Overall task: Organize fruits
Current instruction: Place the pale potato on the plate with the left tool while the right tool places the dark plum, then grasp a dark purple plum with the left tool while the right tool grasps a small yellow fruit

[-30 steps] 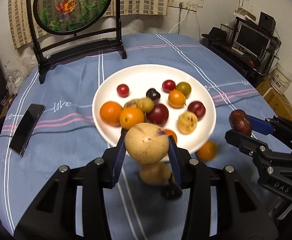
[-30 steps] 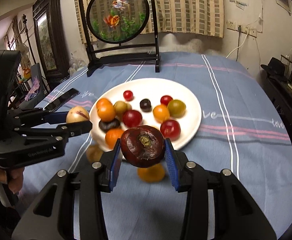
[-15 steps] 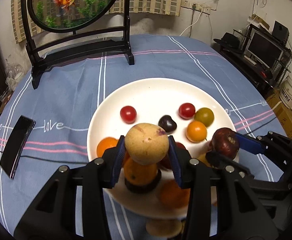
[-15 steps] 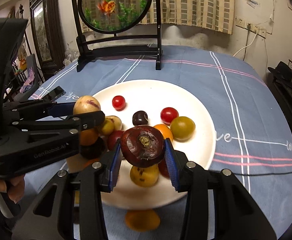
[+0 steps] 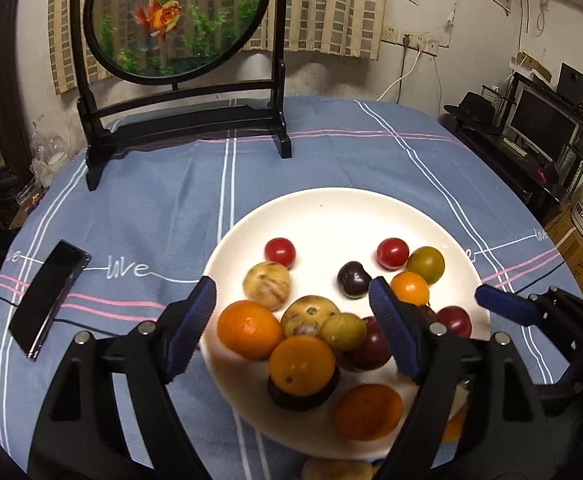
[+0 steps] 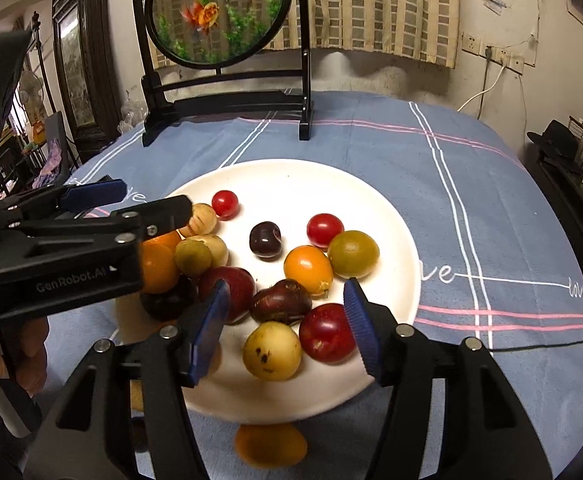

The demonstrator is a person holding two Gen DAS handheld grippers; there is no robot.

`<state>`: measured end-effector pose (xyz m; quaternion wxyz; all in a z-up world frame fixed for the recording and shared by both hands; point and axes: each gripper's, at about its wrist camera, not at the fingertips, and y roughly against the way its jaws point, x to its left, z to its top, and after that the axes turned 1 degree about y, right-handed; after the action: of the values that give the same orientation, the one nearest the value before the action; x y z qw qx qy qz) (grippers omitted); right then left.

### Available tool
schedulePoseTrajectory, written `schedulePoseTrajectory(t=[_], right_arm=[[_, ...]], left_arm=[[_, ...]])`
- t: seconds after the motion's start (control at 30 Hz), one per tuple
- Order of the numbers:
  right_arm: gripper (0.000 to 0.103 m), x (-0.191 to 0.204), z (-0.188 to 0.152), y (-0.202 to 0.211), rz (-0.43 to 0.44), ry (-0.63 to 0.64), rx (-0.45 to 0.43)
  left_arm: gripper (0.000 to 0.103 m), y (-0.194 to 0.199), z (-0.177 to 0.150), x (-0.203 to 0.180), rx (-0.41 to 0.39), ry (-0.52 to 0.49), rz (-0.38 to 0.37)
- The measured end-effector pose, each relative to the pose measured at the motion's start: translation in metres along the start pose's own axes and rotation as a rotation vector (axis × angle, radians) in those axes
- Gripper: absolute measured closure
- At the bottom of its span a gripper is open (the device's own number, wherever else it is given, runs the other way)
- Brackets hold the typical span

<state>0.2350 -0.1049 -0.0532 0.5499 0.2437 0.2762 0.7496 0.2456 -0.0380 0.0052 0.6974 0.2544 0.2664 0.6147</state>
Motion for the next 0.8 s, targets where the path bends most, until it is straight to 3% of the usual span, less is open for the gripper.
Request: schedulePoseTrajectory(t=[0.8], right_arm=[[0.041, -0.016, -0.087, 0.056, -0.028, -0.106, 0.044]], left_arm=[[0.015, 0.073, -0.089, -0.006, 0.053, -0.038, -0.016]])
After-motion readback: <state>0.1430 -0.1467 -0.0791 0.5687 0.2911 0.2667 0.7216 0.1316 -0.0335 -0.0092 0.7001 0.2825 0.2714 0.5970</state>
